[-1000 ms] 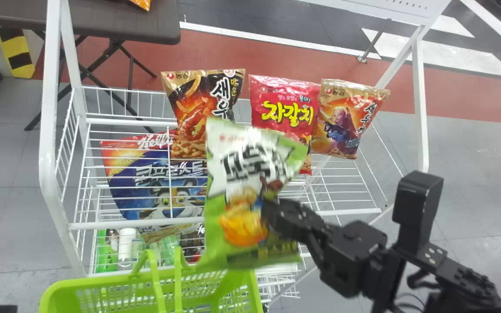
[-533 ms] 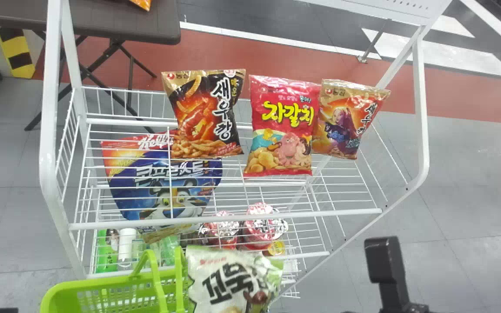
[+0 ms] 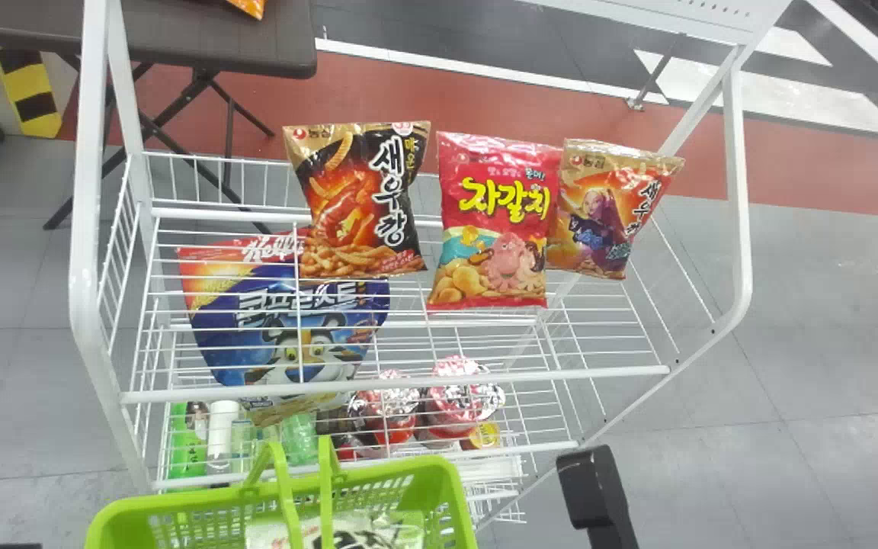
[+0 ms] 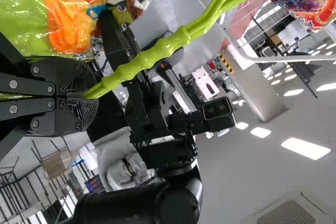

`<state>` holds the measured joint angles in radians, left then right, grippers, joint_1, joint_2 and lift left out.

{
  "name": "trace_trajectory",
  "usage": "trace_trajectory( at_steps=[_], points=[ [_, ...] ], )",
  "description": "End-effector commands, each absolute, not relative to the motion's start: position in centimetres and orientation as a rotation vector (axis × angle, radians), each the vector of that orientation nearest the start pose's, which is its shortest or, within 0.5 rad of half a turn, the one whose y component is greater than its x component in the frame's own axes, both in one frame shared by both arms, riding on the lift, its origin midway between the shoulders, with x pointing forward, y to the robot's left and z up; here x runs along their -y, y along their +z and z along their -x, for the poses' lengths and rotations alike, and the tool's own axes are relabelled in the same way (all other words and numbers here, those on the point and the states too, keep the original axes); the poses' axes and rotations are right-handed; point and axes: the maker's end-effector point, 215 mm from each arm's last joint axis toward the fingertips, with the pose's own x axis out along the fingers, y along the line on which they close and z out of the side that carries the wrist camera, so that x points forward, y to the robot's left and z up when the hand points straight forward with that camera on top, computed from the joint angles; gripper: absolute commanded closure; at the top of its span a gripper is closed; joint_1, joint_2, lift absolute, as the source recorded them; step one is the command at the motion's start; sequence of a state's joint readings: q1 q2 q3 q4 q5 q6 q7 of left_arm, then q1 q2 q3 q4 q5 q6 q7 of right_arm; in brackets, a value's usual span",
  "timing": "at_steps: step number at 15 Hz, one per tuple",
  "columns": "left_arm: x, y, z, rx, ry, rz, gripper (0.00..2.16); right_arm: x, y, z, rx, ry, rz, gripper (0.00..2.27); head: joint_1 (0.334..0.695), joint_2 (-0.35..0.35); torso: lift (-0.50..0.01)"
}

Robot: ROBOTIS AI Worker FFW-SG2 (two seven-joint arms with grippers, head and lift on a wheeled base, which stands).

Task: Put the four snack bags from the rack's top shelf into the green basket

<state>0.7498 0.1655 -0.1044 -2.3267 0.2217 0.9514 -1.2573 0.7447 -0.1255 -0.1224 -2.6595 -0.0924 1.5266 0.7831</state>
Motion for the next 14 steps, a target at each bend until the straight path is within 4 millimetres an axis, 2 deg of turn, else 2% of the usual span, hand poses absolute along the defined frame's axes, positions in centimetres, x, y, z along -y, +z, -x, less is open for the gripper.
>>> trace_trajectory(
  at_steps=[1, 2, 4, 5, 6, 7, 8, 10, 13, 14],
  points=[
    [0.8, -37.7, -12.2, -0.813, -1.402, 0.684, 1.76, 13.1, -42.5, -19.5, -1.045, 0.676, -0.329, 0.03, 0.695, -0.35, 0.0],
    [0.9, -37.7, -12.1, -0.814, -1.402, 0.688, 1.76, 13.4, -42.1, -21.0, -0.985, 0.679, -0.304, 0.05, 0.695, -0.35, 0.0],
    [0.9, -37.8, -12.0, -0.819, -1.402, 0.686, 1.76, 13.9, -40.7, -25.3, -0.811, 0.683, -0.226, 0.05, 0.695, -0.35, 0.0],
    [0.9, -37.8, -12.0, -0.82, -1.4, 0.685, 1.76, 14.3, -39.7, -28.1, -0.694, 0.674, -0.179, 0.05, 0.695, -0.35, 0.0],
    [1.0, -37.8, -11.9, -0.821, -1.403, 0.685, 1.76, 15.0, -38.5, -31.8, -0.558, 0.631, -0.13, 0.06, 0.695, -0.35, 0.0],
    [1.1, -37.8, -11.9, -0.821, -1.406, 0.681, 1.76, 15.4, -38.0, -34.9, -0.474, 0.579, -0.106, 0.06, 0.695, -0.35, 0.0],
    [1.1, -37.9, -11.9, -0.824, -1.406, 0.678, 1.76, 15.7, -38.3, -37.2, -0.45, 0.539, -0.104, 0.06, 0.695, -0.35, 0.0],
    [1.0, -38.0, -11.9, -0.828, -1.409, 0.672, 1.76, 14.6, -39.4, -41.9, -0.411, 0.461, -0.03, 0.06, 0.695, -0.35, 0.0],
    [0.9, -38.2, -11.6, -0.842, -1.43, 0.656, 1.76, 12.1, -37.2, -48.7, -0.186, 0.36, 0.097, 0.06, 0.695, -0.35, 0.0],
    [0.8, -38.2, -11.6, -0.844, -1.435, 0.656, 1.76, 11.5, -37.7, -50.4, -0.188, 0.334, 0.097, 0.06, 0.695, -0.315, 0.0]
  ],
)
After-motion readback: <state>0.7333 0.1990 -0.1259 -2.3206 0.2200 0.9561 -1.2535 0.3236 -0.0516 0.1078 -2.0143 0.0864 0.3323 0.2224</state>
